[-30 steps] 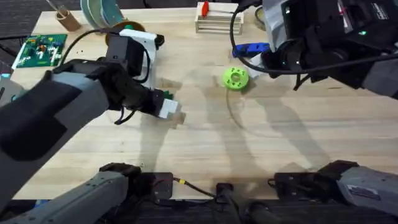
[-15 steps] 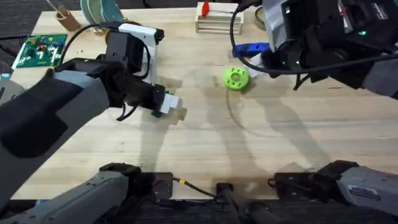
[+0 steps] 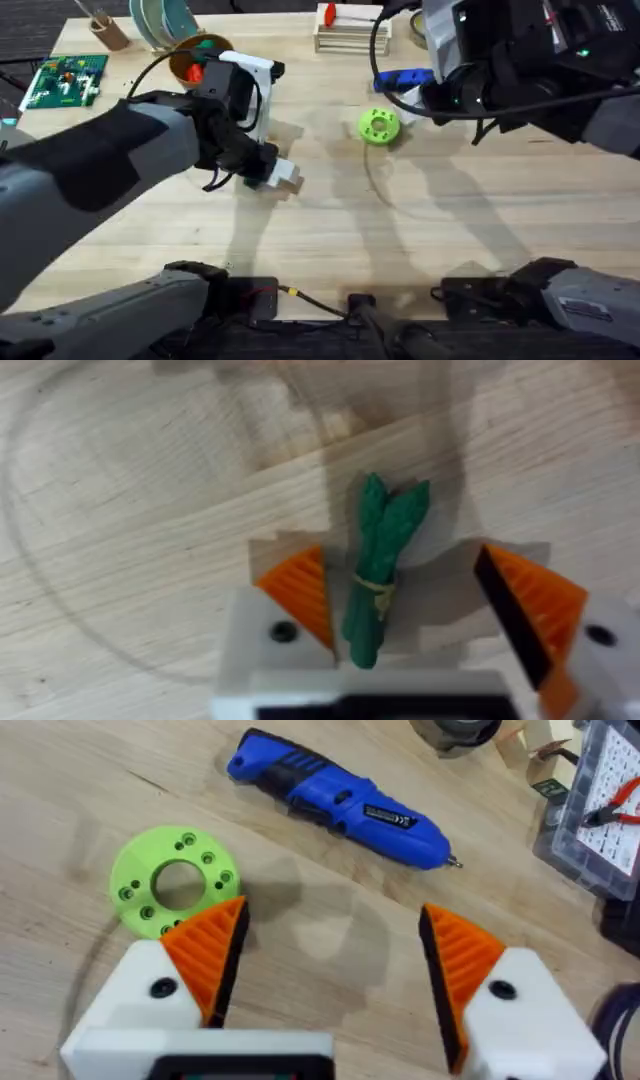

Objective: Pick up the gripper from the table and insert it into the empty holder that is missing its gripper. Then pick up a screw, insert it into the mounting hole, and use the screwdriver to tighten it. Finally, clean up the table by picking up the vegetable and placing it into the bucket.

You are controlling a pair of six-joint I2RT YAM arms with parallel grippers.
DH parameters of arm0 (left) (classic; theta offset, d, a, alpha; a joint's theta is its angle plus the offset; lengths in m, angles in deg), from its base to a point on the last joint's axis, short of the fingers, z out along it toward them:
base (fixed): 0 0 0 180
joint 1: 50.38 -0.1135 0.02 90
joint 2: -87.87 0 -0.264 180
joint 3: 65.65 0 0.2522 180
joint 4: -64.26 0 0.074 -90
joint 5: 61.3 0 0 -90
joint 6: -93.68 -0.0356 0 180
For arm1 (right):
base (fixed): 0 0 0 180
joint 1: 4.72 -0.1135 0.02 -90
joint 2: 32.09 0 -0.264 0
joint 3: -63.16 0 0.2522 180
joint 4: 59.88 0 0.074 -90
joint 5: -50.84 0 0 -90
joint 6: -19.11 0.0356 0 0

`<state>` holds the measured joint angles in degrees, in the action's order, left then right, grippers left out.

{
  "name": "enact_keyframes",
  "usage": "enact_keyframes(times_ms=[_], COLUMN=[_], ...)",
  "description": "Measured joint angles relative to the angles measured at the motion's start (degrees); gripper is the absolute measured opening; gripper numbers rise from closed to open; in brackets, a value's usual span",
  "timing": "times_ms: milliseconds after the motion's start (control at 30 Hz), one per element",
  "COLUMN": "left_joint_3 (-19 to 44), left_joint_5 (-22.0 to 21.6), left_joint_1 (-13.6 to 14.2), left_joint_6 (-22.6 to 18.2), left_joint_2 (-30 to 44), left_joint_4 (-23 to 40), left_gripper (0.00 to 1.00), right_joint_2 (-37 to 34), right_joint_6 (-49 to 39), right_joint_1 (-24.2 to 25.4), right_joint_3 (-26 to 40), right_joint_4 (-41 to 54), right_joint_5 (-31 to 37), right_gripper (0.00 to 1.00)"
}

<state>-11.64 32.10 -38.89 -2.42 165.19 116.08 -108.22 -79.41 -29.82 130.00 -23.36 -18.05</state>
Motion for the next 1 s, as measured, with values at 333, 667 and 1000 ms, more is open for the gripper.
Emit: enact_keyframes(times_ms=[333,667,1000], left_joint_3=[0.20,8.64,22.55], left_joint_5=[0.19,-1.50,-16.55], left_joint_1=[0.00,0.00,-0.33], left_joint_6=[-0.60,-0.59,-3.82], left_joint_2=[-0.02,-0.01,-0.01], left_joint_4=[-0.17,2.21,-6.13], left_gripper=[0.020,0.024,0.024], right_joint_2=[0.00,0.00,0.00], right_joint_6=[0.00,0.00,0.00], right_joint_1=[0.00,0.00,0.00], right_joint_3=[0.00,0.00,0.00], right_joint_4=[0.00,-0.01,0.00], right_joint_5=[0.00,0.00,0.00], right_gripper=[0.973,0.973,0.973])
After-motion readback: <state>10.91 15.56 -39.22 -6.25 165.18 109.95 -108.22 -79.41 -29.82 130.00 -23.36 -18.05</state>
